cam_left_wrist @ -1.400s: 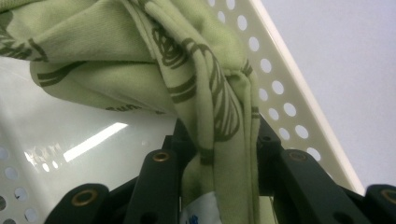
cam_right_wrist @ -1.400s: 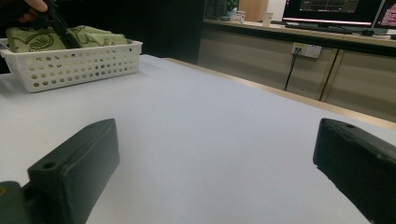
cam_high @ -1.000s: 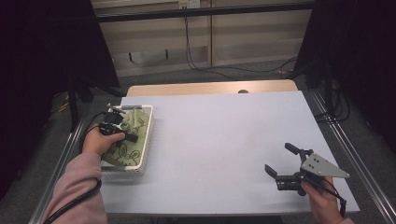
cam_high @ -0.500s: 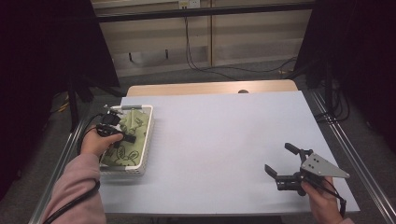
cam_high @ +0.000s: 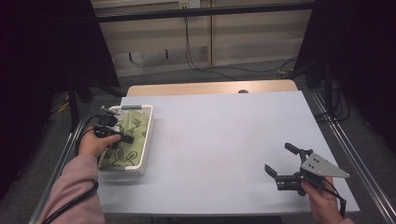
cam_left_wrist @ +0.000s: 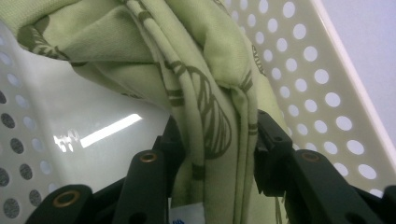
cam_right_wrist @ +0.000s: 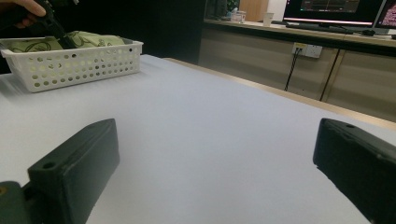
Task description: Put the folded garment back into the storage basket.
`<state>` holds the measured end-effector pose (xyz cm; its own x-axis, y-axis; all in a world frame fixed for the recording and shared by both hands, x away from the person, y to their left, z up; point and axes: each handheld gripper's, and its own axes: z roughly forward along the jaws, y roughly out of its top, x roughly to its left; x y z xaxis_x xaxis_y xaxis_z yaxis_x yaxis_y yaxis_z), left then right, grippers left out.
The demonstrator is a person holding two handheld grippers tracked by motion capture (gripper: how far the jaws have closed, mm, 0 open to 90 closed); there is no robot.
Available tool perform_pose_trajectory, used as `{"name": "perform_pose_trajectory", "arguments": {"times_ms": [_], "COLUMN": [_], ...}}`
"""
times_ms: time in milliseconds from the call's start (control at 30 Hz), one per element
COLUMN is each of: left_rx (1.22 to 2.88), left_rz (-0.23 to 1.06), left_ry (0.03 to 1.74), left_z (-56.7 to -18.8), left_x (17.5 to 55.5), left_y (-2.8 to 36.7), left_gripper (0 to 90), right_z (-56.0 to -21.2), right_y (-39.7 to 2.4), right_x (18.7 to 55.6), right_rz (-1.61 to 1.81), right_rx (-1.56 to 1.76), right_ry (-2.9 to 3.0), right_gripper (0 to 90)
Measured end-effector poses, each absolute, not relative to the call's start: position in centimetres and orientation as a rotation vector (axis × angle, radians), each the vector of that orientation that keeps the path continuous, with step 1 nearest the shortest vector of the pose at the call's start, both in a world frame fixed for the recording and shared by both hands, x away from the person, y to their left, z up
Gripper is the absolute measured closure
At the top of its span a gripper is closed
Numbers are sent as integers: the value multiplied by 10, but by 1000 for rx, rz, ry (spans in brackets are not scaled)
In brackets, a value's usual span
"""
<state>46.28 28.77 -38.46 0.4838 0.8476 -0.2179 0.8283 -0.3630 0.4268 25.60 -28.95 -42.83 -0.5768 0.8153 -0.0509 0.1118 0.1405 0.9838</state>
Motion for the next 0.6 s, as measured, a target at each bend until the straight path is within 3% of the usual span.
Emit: {"name": "perform_pose_trajectory", "arguments": {"times_ms": [600], "left_rx": [2228], "left_rz": [72], "left_ry": [1409], "left_z": [-386], "left_x": [461], "left_y": [296], "left_gripper": [608], "right_z": [-428], "right_y": [-290], "right_x": [256], "right_rz": [1482], "right_rx": [885], "right_ry": [1811], "right_gripper": [3]}}
